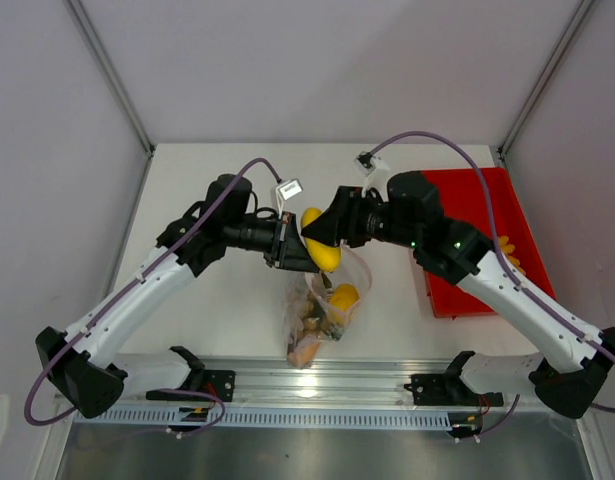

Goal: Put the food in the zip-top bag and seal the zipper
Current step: Place the fake fruit in the zipper food storage bag.

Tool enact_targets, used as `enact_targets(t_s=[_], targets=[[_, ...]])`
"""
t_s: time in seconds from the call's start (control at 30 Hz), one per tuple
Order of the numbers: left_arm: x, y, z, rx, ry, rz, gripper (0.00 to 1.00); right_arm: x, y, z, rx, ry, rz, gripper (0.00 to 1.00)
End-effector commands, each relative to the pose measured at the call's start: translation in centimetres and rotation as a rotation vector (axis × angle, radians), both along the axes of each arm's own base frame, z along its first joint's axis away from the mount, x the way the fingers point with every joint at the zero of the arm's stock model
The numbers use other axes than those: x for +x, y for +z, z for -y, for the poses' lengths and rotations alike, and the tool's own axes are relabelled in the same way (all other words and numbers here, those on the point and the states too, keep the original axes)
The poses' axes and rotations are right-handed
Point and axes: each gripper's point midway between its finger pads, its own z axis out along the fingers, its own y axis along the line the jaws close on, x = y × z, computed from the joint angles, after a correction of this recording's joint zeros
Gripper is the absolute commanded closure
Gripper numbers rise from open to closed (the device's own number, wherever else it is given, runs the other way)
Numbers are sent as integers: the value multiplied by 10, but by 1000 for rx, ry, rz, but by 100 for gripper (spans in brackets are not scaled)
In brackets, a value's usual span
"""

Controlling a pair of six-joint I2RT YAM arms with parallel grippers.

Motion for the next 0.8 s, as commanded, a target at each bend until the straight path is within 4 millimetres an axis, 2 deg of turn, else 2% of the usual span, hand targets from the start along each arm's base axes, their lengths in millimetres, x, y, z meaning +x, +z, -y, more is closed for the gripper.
enact_targets(t_s=[0.0, 0.13, 0.2, 0.33, 0.43, 0.53, 0.57, 0.67, 0.77], targets=[[-5, 30, -5, -65, 8, 74, 99, -3, -12, -17, -32, -62, 7, 94], [-8, 31, -9, -61, 15, 87, 100, -9, -25, -15, -75, -95, 13, 94], [-9, 31, -10, -61, 16, 84, 99, -11, -25, -14, -58, -99, 12, 92], [-10, 34, -10, -67, 18, 90, 99, -17, -41, -10, -84, -101, -13, 91], [-10, 35, -11, -65, 20, 93, 99, -19, -51, -4, -117, -129, -11, 86], [-11, 36, -11, -67, 20, 96, 99, -24, -57, -1, -140, -128, -11, 65], [-11, 36, -11, -67, 20, 96, 100, -25, -60, 1, -151, -133, -17, 55], [-11, 35, -12, -66, 21, 97, 99, -28, -61, 5, -171, -131, -13, 40], [-11, 35, -12, -63, 22, 97, 99, -31, -53, 13, -177, -136, 1, 29]])
